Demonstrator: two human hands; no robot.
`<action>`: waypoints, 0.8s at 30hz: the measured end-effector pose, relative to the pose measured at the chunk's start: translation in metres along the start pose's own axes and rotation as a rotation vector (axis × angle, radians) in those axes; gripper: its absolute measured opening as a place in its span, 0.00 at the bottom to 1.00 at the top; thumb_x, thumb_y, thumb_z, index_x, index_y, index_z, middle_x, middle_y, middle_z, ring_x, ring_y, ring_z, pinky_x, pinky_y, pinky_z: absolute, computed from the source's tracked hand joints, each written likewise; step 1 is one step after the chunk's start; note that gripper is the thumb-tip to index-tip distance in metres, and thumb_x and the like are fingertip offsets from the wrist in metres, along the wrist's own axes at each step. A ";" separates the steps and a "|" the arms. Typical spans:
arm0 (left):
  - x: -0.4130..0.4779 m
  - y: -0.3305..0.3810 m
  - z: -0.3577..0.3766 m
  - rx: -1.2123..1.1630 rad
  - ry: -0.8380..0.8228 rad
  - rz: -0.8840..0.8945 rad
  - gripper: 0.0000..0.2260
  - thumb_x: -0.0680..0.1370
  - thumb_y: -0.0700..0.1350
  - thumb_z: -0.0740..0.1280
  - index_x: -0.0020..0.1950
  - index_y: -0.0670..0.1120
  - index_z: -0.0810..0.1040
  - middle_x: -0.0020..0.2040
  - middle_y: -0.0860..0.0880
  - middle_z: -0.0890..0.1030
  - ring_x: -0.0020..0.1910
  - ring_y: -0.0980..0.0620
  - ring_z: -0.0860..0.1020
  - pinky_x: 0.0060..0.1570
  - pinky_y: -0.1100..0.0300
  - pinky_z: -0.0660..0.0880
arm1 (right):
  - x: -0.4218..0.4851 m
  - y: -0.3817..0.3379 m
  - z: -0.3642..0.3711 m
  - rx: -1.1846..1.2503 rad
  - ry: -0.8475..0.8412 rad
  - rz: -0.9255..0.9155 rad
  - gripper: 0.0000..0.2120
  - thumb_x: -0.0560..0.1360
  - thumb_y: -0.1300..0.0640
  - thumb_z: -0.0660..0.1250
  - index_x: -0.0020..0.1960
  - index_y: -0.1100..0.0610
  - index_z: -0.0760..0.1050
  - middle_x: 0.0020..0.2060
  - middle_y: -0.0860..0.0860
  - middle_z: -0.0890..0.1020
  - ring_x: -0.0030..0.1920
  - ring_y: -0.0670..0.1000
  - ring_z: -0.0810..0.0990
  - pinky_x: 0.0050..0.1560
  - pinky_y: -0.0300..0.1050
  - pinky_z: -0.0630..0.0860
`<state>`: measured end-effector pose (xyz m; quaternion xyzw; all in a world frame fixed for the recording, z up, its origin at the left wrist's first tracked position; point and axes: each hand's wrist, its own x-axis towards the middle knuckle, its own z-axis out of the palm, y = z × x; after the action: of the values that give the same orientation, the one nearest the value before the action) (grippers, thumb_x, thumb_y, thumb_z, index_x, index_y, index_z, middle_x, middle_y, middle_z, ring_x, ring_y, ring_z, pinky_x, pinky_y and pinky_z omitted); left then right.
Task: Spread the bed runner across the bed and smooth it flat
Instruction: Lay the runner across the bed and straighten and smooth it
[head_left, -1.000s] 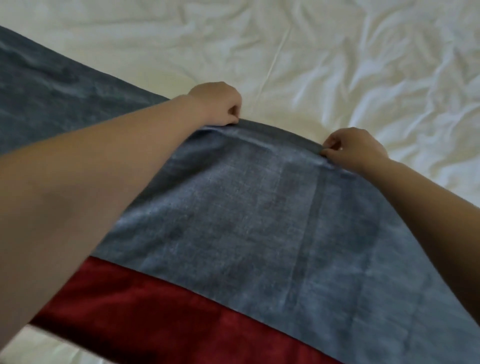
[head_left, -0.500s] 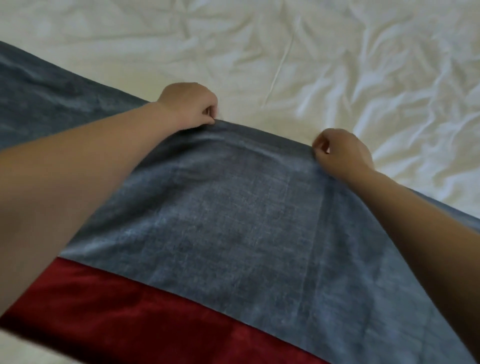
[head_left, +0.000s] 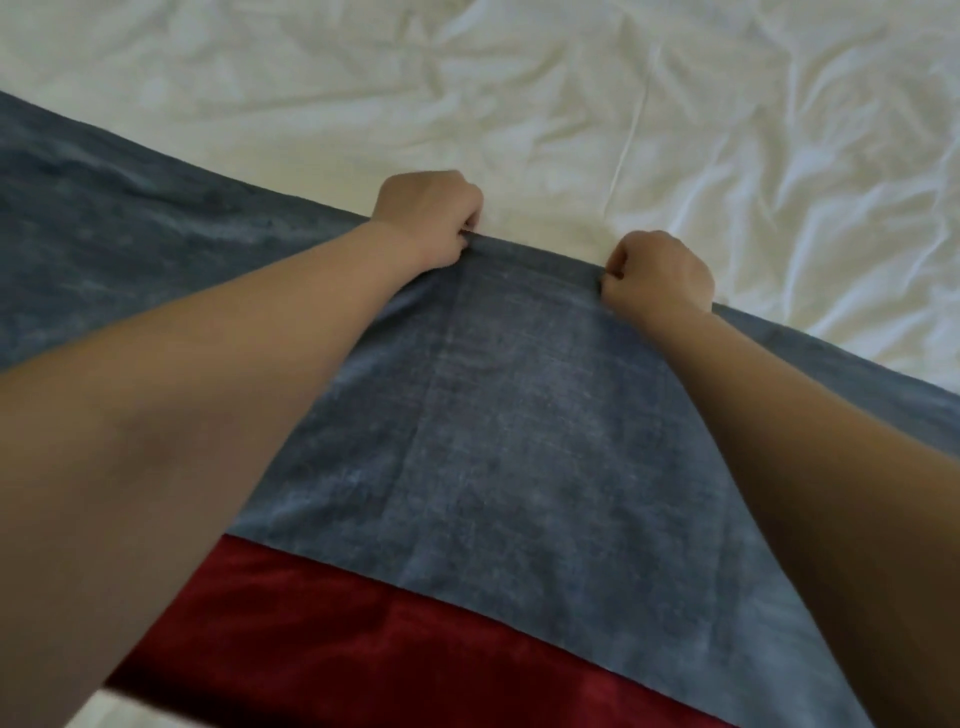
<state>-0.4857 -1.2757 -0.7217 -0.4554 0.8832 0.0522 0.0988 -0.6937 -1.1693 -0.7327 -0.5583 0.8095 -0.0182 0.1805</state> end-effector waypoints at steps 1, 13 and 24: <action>-0.002 -0.001 -0.004 -0.009 0.033 0.007 0.13 0.75 0.50 0.66 0.57 0.47 0.77 0.56 0.45 0.77 0.53 0.42 0.76 0.40 0.54 0.69 | -0.006 -0.004 -0.001 -0.050 0.055 -0.034 0.11 0.73 0.53 0.67 0.53 0.58 0.77 0.51 0.56 0.78 0.49 0.58 0.77 0.41 0.47 0.71; -0.096 0.030 -0.039 -0.136 0.242 0.116 0.23 0.73 0.59 0.64 0.62 0.46 0.73 0.55 0.46 0.79 0.54 0.44 0.76 0.50 0.49 0.75 | -0.101 -0.042 -0.035 -0.160 0.206 -0.141 0.17 0.75 0.47 0.62 0.55 0.59 0.72 0.51 0.56 0.77 0.51 0.58 0.75 0.44 0.49 0.67; -0.278 0.081 0.008 -0.125 0.159 0.130 0.21 0.72 0.59 0.64 0.59 0.46 0.74 0.53 0.46 0.79 0.53 0.44 0.77 0.50 0.50 0.75 | -0.273 -0.052 0.016 -0.132 0.069 -0.097 0.19 0.73 0.48 0.63 0.59 0.58 0.75 0.55 0.57 0.77 0.58 0.60 0.74 0.50 0.52 0.73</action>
<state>-0.3930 -1.0067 -0.6676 -0.4053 0.9109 0.0771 -0.0034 -0.5570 -0.9379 -0.6610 -0.6064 0.7868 0.0073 0.1143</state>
